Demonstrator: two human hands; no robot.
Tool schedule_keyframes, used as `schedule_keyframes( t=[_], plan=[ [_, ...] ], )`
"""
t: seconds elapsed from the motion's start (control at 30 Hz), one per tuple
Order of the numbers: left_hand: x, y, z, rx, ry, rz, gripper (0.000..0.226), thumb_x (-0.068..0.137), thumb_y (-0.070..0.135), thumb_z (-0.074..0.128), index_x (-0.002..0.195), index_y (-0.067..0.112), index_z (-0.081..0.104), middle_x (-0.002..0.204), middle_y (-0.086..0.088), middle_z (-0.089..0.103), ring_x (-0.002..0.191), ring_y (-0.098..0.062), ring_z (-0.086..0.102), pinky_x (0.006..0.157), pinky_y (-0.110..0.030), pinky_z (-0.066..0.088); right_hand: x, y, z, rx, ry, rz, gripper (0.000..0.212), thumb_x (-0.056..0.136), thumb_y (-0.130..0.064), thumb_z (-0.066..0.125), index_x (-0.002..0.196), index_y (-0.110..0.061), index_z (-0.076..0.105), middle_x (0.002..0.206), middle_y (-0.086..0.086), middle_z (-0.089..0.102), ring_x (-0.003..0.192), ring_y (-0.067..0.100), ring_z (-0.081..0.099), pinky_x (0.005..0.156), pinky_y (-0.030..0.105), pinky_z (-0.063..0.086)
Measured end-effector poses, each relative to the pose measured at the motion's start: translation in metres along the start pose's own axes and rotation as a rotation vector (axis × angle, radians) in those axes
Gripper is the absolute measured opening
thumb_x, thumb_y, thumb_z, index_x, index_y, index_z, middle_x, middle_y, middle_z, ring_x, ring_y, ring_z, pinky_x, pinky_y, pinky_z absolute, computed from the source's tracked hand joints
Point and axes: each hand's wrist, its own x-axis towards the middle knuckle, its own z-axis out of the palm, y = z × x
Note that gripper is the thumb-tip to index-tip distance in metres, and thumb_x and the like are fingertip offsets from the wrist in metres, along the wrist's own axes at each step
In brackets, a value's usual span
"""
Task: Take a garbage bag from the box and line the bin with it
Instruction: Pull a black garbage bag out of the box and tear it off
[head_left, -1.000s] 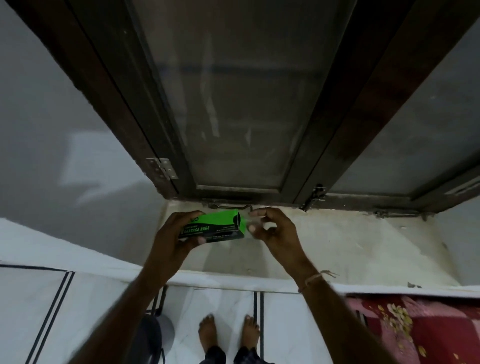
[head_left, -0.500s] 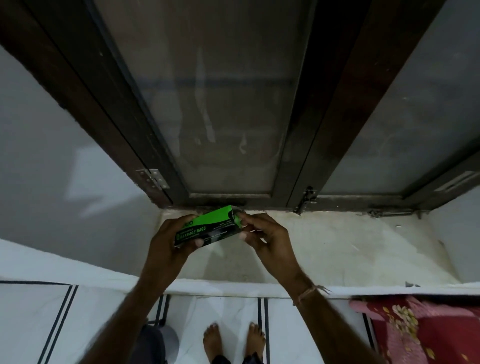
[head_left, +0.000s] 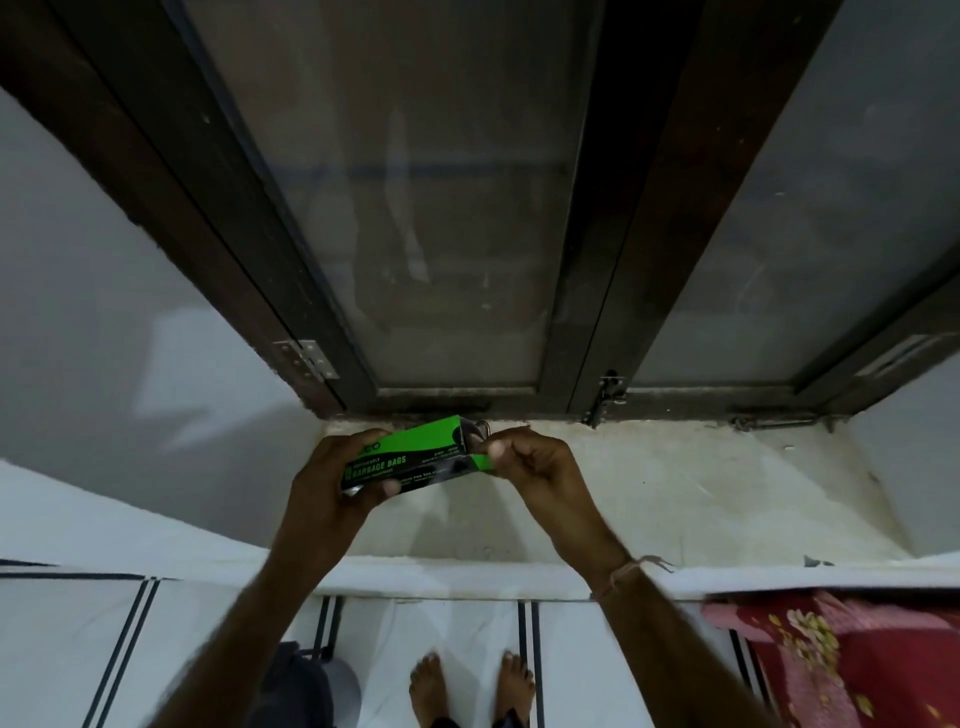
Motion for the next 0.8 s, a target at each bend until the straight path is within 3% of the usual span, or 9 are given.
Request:
schedule_keyframes(
  t=[0.07, 0.17, 0.33, 0.4, 0.47, 0.6, 0.7, 0.8],
  plan=[
    [-0.002, 0.002, -0.002, 0.024, 0.000, 0.004, 0.054, 0.078, 0.006, 0.083, 0.122, 0.026, 0.058, 0.114, 0.018, 0.055, 0.104, 0.026, 0.051, 0.079, 0.002, 0.042, -0.001, -0.004, 0.001, 0.065, -0.052, 0.022, 0.027, 0.097, -0.006, 0.065, 0.120, 0.007, 0.070, 0.120, 0.018, 0.074, 0.110, 0.016, 0.070, 0.093, 0.029, 0.055],
    [-0.001, 0.004, -0.007, 0.039, 0.003, 0.008, 0.054, 0.079, 0.006, 0.082, 0.123, 0.026, 0.058, 0.113, 0.014, 0.057, 0.104, 0.025, 0.050, 0.080, 0.002, 0.042, -0.002, -0.005, 0.000, 0.167, -0.121, 0.058, 0.039, 0.097, -0.004, 0.064, 0.135, 0.001, 0.063, 0.132, 0.016, 0.069, 0.120, 0.023, 0.067, 0.100, 0.035, 0.054],
    [-0.002, 0.011, -0.013, 0.053, -0.025, 0.039, 0.051, 0.080, 0.009, 0.082, 0.125, 0.022, 0.060, 0.114, 0.016, 0.056, 0.103, 0.026, 0.050, 0.079, 0.003, 0.042, -0.005, -0.001, 0.004, 0.133, -0.101, 0.071, 0.055, 0.085, 0.005, 0.075, 0.137, -0.009, 0.064, 0.110, 0.005, 0.068, 0.102, 0.017, 0.067, 0.096, 0.032, 0.054],
    [-0.004, 0.014, -0.014, 0.060, -0.039, 0.034, 0.051, 0.081, 0.015, 0.082, 0.128, 0.015, 0.063, 0.115, 0.005, 0.060, 0.104, 0.025, 0.051, 0.080, 0.003, 0.041, -0.006, 0.001, 0.007, 0.103, -0.094, 0.063, 0.063, 0.081, 0.008, 0.078, 0.139, -0.011, 0.062, 0.111, 0.007, 0.062, 0.096, 0.016, 0.067, 0.092, 0.031, 0.057],
    [-0.005, 0.024, -0.017, 0.084, -0.056, 0.059, 0.053, 0.081, 0.022, 0.081, 0.131, 0.020, 0.063, 0.121, 0.001, 0.058, 0.106, 0.020, 0.053, 0.084, 0.000, 0.042, -0.007, 0.004, 0.009, 0.081, -0.076, 0.053, 0.066, 0.079, 0.007, 0.080, 0.140, -0.013, 0.061, 0.113, 0.006, 0.061, 0.092, 0.016, 0.065, 0.087, 0.031, 0.058],
    [0.007, 0.056, -0.022, 0.338, -0.102, 0.230, 0.054, 0.085, 0.022, 0.079, 0.136, 0.023, 0.060, 0.132, 0.001, 0.057, 0.110, -0.012, 0.058, 0.087, -0.024, 0.051, -0.010, 0.008, 0.009, 0.134, -0.063, 0.059, 0.065, 0.082, 0.002, 0.079, 0.142, -0.016, 0.059, 0.127, 0.015, 0.065, 0.104, 0.027, 0.066, 0.096, 0.043, 0.057],
    [0.022, 0.068, -0.028, 0.401, -0.128, 0.183, 0.056, 0.084, 0.018, 0.079, 0.136, 0.023, 0.062, 0.133, -0.001, 0.057, 0.111, -0.020, 0.061, 0.091, -0.034, 0.054, -0.012, 0.007, 0.011, 0.177, -0.072, 0.068, 0.064, 0.086, 0.003, 0.075, 0.144, -0.015, 0.055, 0.135, 0.017, 0.063, 0.112, 0.030, 0.066, 0.100, 0.045, 0.056],
    [0.023, 0.064, -0.035, 0.356, -0.153, 0.156, 0.057, 0.082, 0.017, 0.080, 0.136, 0.023, 0.062, 0.134, -0.004, 0.057, 0.113, -0.024, 0.063, 0.096, -0.043, 0.056, -0.012, 0.003, 0.013, 0.204, -0.061, 0.068, 0.062, 0.087, 0.005, 0.073, 0.143, -0.016, 0.056, 0.125, 0.013, 0.066, 0.109, 0.020, 0.065, 0.101, 0.042, 0.055]
  ],
)
